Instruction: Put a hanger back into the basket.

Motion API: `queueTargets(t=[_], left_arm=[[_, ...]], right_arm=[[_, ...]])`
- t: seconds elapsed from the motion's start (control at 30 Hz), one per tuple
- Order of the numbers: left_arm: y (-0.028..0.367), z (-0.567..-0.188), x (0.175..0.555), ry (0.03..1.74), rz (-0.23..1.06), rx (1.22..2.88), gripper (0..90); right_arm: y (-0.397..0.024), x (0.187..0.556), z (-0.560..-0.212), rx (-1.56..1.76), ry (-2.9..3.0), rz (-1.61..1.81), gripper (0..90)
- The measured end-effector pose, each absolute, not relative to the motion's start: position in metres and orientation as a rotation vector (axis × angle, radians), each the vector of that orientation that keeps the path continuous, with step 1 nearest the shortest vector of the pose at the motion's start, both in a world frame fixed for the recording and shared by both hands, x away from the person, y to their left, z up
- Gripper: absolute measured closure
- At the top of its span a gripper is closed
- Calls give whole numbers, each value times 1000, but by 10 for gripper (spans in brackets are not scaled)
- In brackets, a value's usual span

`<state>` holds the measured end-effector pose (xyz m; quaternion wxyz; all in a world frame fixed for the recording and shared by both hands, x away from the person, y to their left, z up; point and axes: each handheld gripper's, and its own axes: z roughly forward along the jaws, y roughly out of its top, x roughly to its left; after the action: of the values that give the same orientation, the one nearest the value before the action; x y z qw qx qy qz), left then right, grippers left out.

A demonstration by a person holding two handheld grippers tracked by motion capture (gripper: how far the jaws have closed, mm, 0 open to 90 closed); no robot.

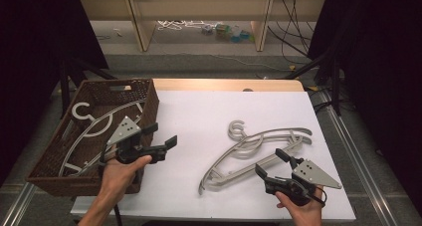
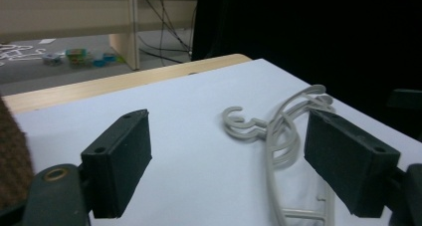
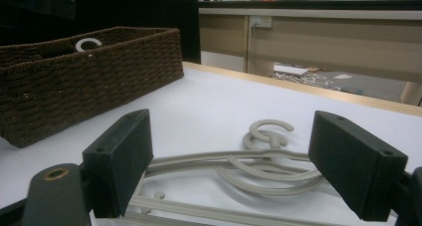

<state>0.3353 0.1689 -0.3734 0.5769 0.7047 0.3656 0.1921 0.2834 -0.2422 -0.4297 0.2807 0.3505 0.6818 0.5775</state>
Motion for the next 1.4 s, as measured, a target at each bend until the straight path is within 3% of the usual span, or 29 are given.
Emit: queueTargets(t=[0.07, 0.53, 0.57, 1.4], left_arm=[[168, -378, 337, 781, 534, 1689, 180], [158, -406, 327, 705, 552, 1706, 165], [152, -409, 319, 817, 472, 1660, 165], [135, -430, 322, 836, 407, 1730, 165]], right_arm=[[-243, 283, -430, 977, 1848, 1558, 172], [-243, 283, -428, 958, 1824, 1552, 157], [-243, 281, -428, 987, 1836, 1554, 157], [-242, 283, -429, 942, 1840, 1541, 158]])
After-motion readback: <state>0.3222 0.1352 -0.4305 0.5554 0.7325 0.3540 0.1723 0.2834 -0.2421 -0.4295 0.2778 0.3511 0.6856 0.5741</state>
